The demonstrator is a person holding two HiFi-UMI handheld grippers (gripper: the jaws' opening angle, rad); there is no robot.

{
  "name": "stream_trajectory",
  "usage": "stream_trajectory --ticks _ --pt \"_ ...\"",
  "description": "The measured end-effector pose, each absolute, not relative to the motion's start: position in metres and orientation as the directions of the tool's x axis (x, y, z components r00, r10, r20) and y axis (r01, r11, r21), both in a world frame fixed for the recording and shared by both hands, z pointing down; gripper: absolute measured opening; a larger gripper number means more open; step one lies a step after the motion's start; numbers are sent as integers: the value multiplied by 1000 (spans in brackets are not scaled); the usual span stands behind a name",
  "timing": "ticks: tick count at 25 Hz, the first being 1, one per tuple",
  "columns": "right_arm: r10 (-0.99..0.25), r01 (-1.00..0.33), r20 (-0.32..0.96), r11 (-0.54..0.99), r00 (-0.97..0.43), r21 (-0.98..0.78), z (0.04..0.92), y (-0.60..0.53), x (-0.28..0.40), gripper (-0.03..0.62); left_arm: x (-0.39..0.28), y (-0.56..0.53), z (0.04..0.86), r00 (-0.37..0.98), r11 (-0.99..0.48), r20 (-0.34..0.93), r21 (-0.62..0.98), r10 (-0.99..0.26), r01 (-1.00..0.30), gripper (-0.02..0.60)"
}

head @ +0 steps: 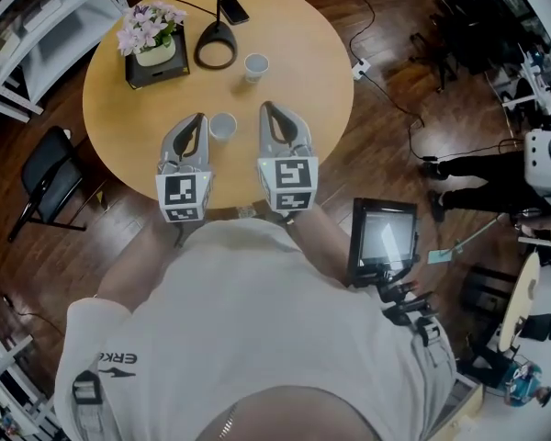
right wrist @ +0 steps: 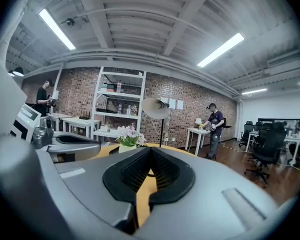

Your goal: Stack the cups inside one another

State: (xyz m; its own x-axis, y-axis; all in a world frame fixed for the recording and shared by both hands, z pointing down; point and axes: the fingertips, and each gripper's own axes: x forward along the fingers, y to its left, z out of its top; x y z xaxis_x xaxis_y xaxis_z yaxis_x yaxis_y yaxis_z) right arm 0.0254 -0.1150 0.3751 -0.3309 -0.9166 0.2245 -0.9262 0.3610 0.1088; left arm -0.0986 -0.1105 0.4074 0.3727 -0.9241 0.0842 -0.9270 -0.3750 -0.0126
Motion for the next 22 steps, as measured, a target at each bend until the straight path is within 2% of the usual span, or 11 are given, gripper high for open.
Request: stream_trajectory --ticks 11,22 --pt "-936 -950 238 293 -261 111 378 -104 38 14 -78 -111 396 456 -458 65 -25 -888 -888 2" --pt "-923 -953 272 298 -271 61 399 -168 90 14 -34 -178 401 432 -438 103 -46 -896 -898 2"
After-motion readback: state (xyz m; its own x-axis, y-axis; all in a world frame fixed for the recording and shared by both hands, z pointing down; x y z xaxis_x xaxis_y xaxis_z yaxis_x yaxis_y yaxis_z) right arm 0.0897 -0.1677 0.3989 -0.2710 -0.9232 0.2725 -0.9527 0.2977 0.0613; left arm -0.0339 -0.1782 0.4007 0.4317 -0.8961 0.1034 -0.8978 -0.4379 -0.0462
